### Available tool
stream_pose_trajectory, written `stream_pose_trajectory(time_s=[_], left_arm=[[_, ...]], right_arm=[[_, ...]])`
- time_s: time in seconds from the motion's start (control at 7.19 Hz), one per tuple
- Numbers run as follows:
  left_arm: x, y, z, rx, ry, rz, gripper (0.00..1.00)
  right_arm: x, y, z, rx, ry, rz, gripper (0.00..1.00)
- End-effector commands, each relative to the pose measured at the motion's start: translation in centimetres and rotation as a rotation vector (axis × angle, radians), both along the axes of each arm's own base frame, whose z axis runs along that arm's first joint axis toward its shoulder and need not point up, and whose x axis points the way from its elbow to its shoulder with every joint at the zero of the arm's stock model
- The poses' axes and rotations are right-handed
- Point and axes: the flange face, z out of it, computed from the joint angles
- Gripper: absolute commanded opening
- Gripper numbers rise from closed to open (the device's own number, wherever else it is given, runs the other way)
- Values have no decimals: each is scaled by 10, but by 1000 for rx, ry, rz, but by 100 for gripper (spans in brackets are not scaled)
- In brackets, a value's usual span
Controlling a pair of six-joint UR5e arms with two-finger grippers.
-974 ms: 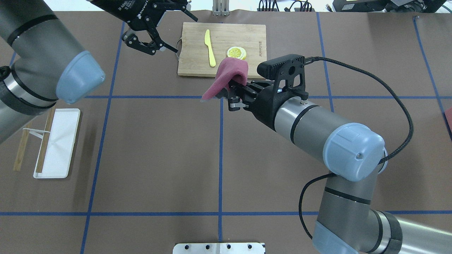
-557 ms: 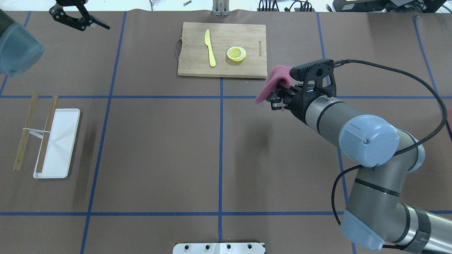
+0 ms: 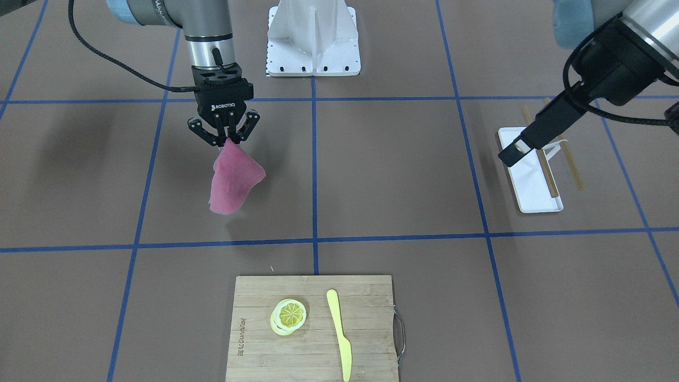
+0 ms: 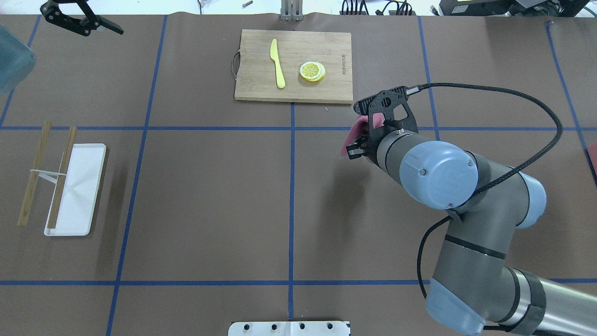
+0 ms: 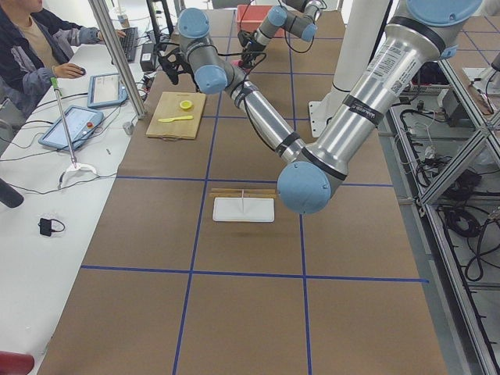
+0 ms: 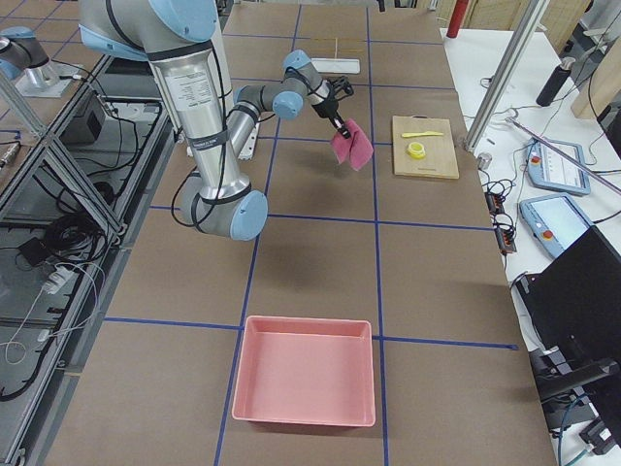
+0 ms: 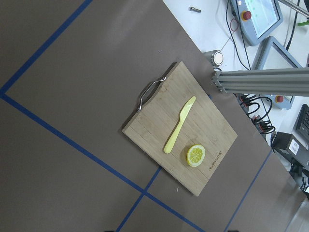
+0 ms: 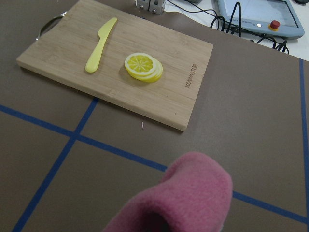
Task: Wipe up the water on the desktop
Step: 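Lower the pink cloth with the right gripper onto the table surface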
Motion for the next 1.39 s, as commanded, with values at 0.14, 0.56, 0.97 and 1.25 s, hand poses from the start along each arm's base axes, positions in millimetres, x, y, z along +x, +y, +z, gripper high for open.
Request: stream_pose_trajectory(time_s=[0.14,0.56,0.97,1.25], left_arm=[[-24,19,-20,34,13,-26,83],[-29,30,-27,42,24,-29,84],[-29,30,-27,45,24,-29,84],[-29,31,-27,47,25,-29,84]], right_arm=[[-29,8,44,-155,70,-140,0],[-4,14,96,-187,148,-203,0],[56,4,158,-196,257,-207,0],[91,-3,198,-208,341,-215,0]])
